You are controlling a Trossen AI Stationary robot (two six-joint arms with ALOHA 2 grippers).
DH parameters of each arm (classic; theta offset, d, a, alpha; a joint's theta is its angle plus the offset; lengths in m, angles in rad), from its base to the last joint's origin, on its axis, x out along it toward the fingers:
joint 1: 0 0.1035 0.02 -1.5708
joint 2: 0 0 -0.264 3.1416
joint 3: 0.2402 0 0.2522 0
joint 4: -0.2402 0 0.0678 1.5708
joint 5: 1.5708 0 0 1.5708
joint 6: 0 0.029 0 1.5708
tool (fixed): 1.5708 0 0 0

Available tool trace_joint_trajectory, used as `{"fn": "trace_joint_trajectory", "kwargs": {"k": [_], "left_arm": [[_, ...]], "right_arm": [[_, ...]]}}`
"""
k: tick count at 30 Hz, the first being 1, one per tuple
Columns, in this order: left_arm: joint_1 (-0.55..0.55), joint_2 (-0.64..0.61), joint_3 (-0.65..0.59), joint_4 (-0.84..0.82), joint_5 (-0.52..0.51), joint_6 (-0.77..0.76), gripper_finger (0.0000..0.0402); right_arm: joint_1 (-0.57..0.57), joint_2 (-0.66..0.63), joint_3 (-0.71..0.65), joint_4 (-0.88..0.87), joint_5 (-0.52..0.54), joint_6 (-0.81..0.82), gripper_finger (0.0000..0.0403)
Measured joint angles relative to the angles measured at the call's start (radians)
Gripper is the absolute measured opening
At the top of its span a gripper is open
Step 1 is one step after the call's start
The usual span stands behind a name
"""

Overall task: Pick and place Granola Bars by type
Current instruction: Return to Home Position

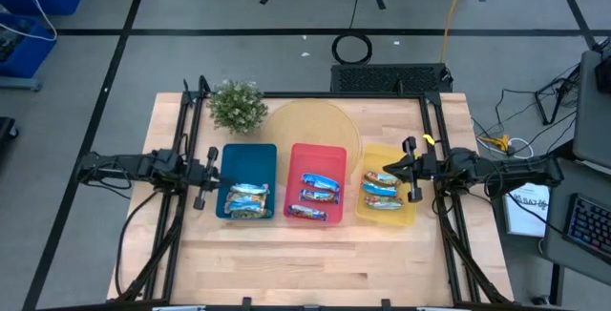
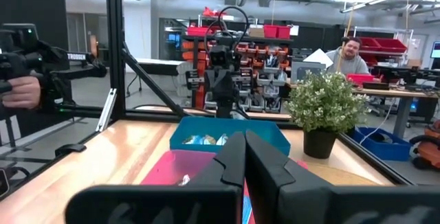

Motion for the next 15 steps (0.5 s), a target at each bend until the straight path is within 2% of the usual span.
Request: {"fn": "trace_joint_trajectory", "kwargs": {"k": [6,15], "left_arm": [[0.000,0.001,0.000,0.000,-0.031,-0.060,0.0018],[0.000,0.002,0.000,0.001,-0.034,-0.061,0.0035]], "right_arm": [[0.000,0.000,0.000,0.003,0.003,0.009,0.0000],[0.000,0.000,0.000,0.004,0.003,0.009,0.0000]]}}
